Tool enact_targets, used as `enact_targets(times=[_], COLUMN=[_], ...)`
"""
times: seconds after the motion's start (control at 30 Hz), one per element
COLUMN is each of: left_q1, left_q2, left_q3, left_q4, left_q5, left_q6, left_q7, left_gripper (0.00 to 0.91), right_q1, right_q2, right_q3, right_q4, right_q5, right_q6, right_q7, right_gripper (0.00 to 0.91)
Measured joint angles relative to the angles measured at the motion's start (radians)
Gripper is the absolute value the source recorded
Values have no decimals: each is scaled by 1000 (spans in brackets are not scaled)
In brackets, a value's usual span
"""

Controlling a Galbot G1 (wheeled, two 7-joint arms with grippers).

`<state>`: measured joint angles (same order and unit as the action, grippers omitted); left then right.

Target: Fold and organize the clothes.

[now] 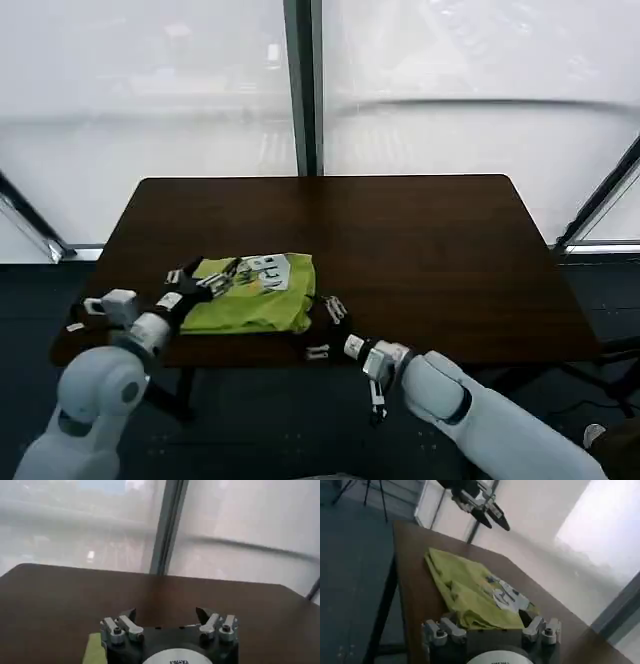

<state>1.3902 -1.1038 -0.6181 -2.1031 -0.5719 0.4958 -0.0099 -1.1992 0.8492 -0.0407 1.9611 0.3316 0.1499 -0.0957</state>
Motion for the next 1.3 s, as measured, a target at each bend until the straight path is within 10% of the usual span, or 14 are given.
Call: enact_targets(times=[0.57,1.2,1.3], left_q1=[37,37,41], left_q2=[-112,-243,-248], left_q3=[-46,-53,-54], left_q4=[152,225,224], left_q5=[16,-2,-5], left_q6=[-169,-220,-220], left_q7=[-43,-44,-45], left_gripper=[878,878,692], right_q1=[-328,-369,-364], right_q2=[33,25,25], right_q3=[408,480,479], right_q4=[177,242,243], right_q5=[226,248,251], right_q6=[-97,-113,-115], right_q7=[128,135,136], right_gripper=[878,878,878])
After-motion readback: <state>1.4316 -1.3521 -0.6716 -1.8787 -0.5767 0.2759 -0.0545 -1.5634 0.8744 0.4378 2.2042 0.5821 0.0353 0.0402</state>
